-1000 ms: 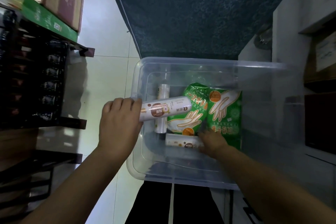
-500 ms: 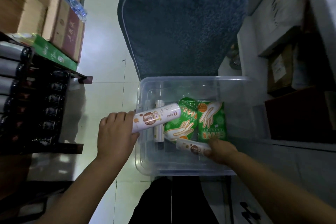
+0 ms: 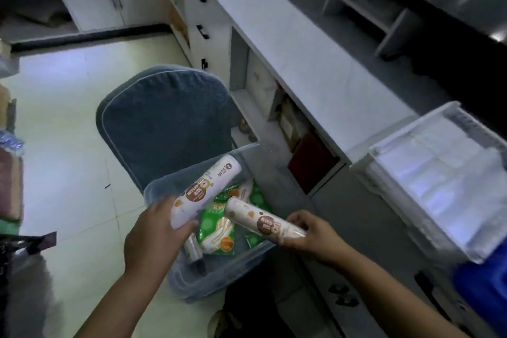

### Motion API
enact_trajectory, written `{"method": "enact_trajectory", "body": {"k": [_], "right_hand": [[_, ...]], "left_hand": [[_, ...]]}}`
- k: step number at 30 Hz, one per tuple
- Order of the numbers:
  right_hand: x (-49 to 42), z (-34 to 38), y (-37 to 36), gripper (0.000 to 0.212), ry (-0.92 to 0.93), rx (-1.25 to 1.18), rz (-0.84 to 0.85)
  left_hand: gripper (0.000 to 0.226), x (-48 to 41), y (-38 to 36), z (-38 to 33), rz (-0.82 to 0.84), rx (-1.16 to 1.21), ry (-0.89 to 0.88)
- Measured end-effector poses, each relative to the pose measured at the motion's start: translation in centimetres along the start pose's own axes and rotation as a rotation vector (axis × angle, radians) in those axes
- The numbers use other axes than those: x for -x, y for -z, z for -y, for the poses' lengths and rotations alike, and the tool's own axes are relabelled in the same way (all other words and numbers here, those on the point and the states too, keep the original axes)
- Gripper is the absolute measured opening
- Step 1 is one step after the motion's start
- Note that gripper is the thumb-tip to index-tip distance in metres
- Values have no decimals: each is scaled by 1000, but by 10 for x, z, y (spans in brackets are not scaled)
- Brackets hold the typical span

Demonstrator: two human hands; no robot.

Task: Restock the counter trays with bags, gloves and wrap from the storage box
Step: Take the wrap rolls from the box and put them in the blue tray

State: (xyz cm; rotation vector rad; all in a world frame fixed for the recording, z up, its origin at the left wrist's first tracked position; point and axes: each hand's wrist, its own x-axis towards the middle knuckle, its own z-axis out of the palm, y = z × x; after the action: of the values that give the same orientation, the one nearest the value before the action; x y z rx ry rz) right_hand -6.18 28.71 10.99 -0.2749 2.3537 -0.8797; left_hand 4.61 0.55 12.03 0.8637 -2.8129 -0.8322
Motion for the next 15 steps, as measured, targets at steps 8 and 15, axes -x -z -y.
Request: {"method": "enact_trajectory", "body": {"k": [8, 15], "right_hand": [[120, -19, 83, 44, -5, 73, -347], [234, -100, 147, 40, -141, 2, -760]], "left_hand": [[42, 13, -14, -115, 115, 174, -356], [48, 55, -43, -226, 161, 169, -627]]}}
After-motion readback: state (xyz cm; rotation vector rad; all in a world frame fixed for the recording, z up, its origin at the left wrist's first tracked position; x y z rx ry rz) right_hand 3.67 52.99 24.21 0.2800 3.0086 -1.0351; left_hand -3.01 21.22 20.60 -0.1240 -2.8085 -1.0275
